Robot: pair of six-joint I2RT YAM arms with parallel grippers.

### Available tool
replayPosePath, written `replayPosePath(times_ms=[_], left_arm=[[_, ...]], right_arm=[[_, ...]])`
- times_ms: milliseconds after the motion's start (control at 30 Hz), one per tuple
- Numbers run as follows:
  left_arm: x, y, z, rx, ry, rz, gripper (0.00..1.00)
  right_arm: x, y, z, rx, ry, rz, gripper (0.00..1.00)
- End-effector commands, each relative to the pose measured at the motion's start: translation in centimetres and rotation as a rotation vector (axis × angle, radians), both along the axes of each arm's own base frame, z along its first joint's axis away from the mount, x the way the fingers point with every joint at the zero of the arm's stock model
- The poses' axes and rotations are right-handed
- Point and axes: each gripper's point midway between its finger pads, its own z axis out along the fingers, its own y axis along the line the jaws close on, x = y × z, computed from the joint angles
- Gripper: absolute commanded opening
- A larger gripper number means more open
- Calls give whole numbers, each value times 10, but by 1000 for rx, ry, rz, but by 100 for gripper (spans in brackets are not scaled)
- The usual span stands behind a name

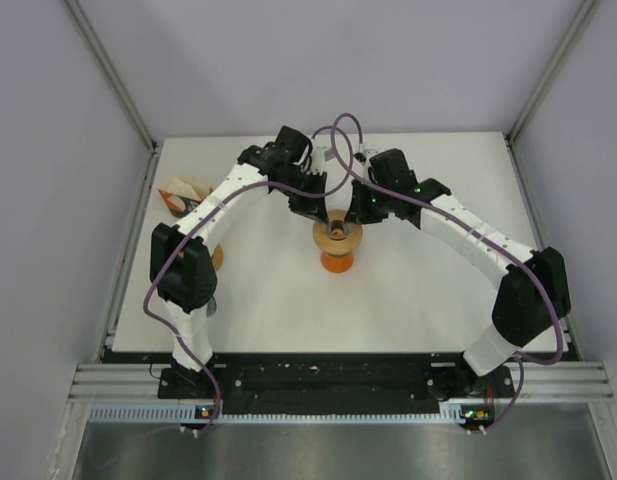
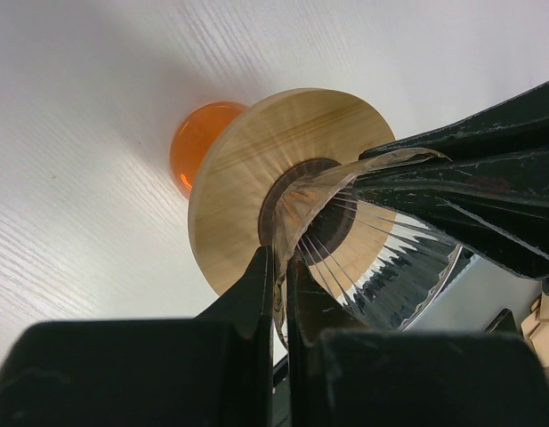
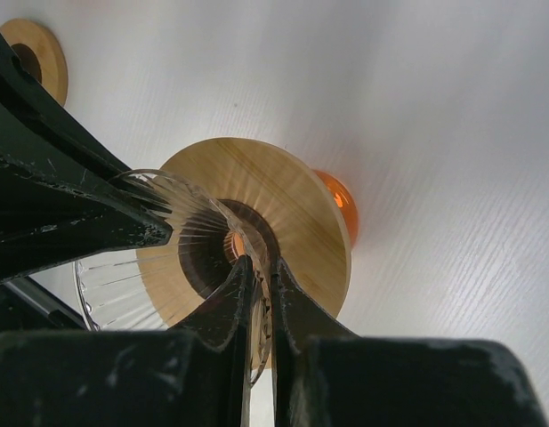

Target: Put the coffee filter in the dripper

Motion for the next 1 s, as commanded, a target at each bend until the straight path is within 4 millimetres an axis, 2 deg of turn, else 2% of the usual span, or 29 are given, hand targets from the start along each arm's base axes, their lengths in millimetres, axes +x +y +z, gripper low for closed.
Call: replayPosePath(times_ms=[0, 267, 433, 533, 733, 967], left_arm=[[-25, 36, -98, 257, 113, -133, 0], [-26, 41, -110, 260, 161, -138, 0], [-24, 40, -109, 243, 191, -136, 0], [-17, 36, -93, 214, 166, -133, 0], [-1, 25, -46, 123, 71, -128, 17], [16, 24, -12, 66, 4, -110, 22]], right_arm=[[-42, -41, -103, -266, 236, 62, 0], [-48, -43, -119, -269, 260, 62, 0], [-43, -40, -112, -260, 243, 57, 0], [-39, -36, -99, -238, 232, 57, 0], [-22, -21, -57, -175, 156, 65, 1], [-14, -11, -32, -140, 125, 84, 13]])
